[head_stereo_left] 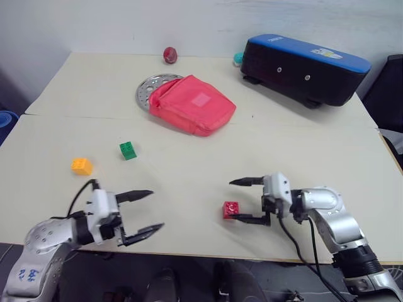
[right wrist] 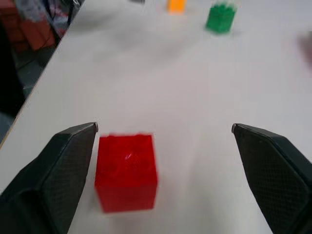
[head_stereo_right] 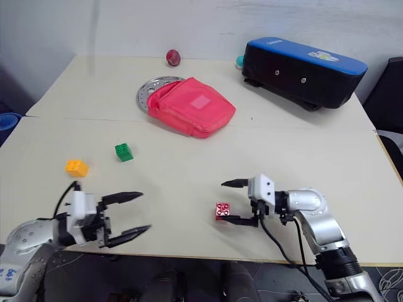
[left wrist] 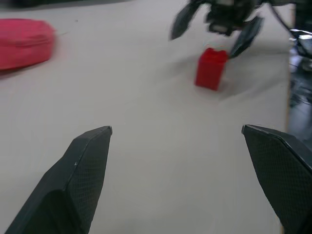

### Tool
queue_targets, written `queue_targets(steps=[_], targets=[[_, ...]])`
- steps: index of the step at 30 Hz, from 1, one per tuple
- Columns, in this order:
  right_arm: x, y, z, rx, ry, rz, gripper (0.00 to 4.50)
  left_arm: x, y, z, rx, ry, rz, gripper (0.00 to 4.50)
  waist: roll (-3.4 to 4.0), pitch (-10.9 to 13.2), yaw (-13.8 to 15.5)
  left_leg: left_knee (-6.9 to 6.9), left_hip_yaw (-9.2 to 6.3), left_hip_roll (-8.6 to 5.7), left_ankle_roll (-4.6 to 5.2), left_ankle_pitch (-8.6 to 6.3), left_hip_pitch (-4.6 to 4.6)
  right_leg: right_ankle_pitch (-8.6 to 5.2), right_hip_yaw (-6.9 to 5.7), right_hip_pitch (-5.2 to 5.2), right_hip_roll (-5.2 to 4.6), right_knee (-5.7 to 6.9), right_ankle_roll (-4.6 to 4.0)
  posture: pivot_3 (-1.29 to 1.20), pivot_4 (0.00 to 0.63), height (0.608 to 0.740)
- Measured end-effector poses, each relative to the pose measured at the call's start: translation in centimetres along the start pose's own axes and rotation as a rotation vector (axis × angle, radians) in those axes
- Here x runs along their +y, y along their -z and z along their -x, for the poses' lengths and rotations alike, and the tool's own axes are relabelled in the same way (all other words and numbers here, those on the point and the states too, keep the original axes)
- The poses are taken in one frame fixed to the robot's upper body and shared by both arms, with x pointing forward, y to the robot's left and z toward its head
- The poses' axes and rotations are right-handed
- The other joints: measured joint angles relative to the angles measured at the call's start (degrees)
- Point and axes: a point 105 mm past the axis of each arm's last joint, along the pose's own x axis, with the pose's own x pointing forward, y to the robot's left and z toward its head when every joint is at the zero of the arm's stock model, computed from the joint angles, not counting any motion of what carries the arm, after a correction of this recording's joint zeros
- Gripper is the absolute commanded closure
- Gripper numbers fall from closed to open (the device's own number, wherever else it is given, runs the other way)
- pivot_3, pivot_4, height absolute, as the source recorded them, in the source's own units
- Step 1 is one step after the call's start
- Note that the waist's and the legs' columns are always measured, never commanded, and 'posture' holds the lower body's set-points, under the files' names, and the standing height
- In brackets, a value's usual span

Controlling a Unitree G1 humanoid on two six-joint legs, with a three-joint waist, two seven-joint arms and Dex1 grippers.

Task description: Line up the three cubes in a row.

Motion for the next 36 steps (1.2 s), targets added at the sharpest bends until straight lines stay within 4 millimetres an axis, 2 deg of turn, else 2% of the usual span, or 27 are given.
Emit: queue_targets(steps=[4, 7, 9, 11, 13, 15, 18, 19, 22, 25, 28, 33, 36], targets=[[0.8, -0.5, 2.7, -0.100, 0.061, -0.051, 0.02, 1.8, 1.9, 4.6, 0.023, -0.307, 0.059, 0.00, -0.02, 0.0, 0.2, 0.00, -0.02, -0.01, 0.18, -0.12, 0.02, 0.00, -0.03, 0.09, -0.04, -0.11, 0.01, 0.00, 0.150, 0.740], [1.3, -0.4, 4.5, -0.171, 0.172, -0.072, 0.02, 3.0, 3.2, 8.7, 0.006, -0.623, 0.121, 0.00, -0.04, 0.0, 0.2, 0.01, -0.03, -0.03, 0.24, -0.20, 0.05, 0.03, -0.02, 0.14, -0.07, -0.14, 0.06, 0.00, 0.150, 0.740], [1.6, 0.1, 5.2, -0.173, 0.230, -0.048, 0.02, 3.3, 3.8, 10.4, -0.014, -0.764, 0.152, 0.00, -0.06, 0.0, 0.2, 0.01, -0.03, -0.04, 0.23, -0.20, 0.08, 0.05, -0.01, 0.18, -0.07, -0.15, 0.07, 0.00, 0.150, 0.740], [1.9, 0.6, 5.6, -0.170, 0.254, -0.056, 0.02, 3.2, 4.1, 10.8, -0.042, -0.840, 0.181, 0.00, -0.06, 0.0, 0.2, 0.02, -0.02, -0.05, 0.23, -0.20, 0.11, 0.05, -0.01, 0.19, -0.07, -0.13, 0.07, 0.00, 0.150, 0.740], [2.2, 0.9, 5.8, -0.168, 0.260, -0.070, 0.02, 3.0, 3.9, 9.8, -0.088, -0.864, 0.208, 0.00, -0.08, 0.0, 0.3, 0.02, -0.02, -0.05, 0.23, -0.20, 0.11, 0.05, 0.00, 0.21, -0.07, -0.12, 0.07, 0.00, 0.150, 0.740], [2.4, 0.9, 5.8, -0.179, 0.263, -0.079, 0.02, 3.3, 2.8, 7.6, -0.143, -0.848, 0.217, 0.00, -0.10, 0.0, 0.4, 0.02, -0.04, -0.06, 0.22, -0.19, 0.11, 0.06, -0.01, 0.22, -0.06, -0.12, 0.08, 0.00, 0.150, 0.740], [1.8, 0.1, 5.2, -0.217, 0.282, -0.047, 0.02, 5.3, -0.5, 3.3, -0.259, -0.841, 0.217, 0.00, -0.10, -0.1, 0.4, 0.07, -0.05, -0.07, 0.17, -0.15, 0.15, 0.08, 0.01, 0.27, -0.04, -0.02, 0.10, 0.00, 0.150, 0.740], [1.5, -0.1, 5.1, -0.223, 0.285, -0.037, 0.02, 5.5, -1.0, 2.6, -0.272, -0.838, 0.216, 0.00, -0.10, -0.1, 0.4, 0.07, -0.05, -0.08, 0.15, -0.14, 0.16, 0.09, 0.01, 0.27, -0.04, -0.02, 0.12, 0.00, 0.150, 0.740], [0.6, -0.9, 4.9, -0.244, 0.304, -0.003, 0.02, 7.4, -2.9, -1.3, -0.309, -0.914, 0.291, 0.00, -0.09, -0.1, 0.2, 0.06, -0.02, -0.06, 0.11, -0.13, 0.21, 0.09, 0.03, 0.30, 0.02, -0.01, 0.13, 0.00, 0.150, 0.740], [0.3, -1.0, 4.8, -0.247, 0.310, -0.002, 0.02, 8.9, -2.9, -3.3, -0.265, -1.004, 0.342, 0.00, -0.09, -0.1, 0.3, 0.05, -0.01, -0.04, -0.25, 0.08, 0.23, 0.09, 0.01, 0.29, 0.07, -0.03, 0.13, 0.00, 0.150, 0.740], [-0.1, -1.5, 4.2, -0.261, 0.302, 0.014, 0.02, 10.9, -2.8, -6.4, -0.194, -1.088, 0.372, 0.00, -0.10, -0.1, 0.6, 0.10, -0.03, -0.11, -0.21, 0.13, 0.18, 0.10, -0.01, 0.27, 0.04, -0.01, 0.16, 0.00, 0.150, 0.740], [-0.1, -1.3, 3.9, -0.256, 0.299, 0.007, 0.02, 11.6, -2.4, -10.9, -0.076, -1.091, 0.348, 0.00, -0.10, -0.1, 1.4, 0.10, 0.05, -0.11, -0.26, 0.16, 0.03, 0.11, 0.01, 0.12, 0.04, -0.04, 0.17, 0.00, 0.150, 0.740], [0.1, -1.2, 3.6, -0.257, 0.287, -0.003, 0.02, 11.7, -1.9, -12.5, -0.038, -1.086, 0.364, 0.00, -0.10, -0.1, 1.7, 0.10, 0.07, -0.08, -0.32, 0.20, 0.01, 0.11, 0.01, 0.06, 0.06, -0.02, 0.17, 0.00, 0.150, 0.740]])
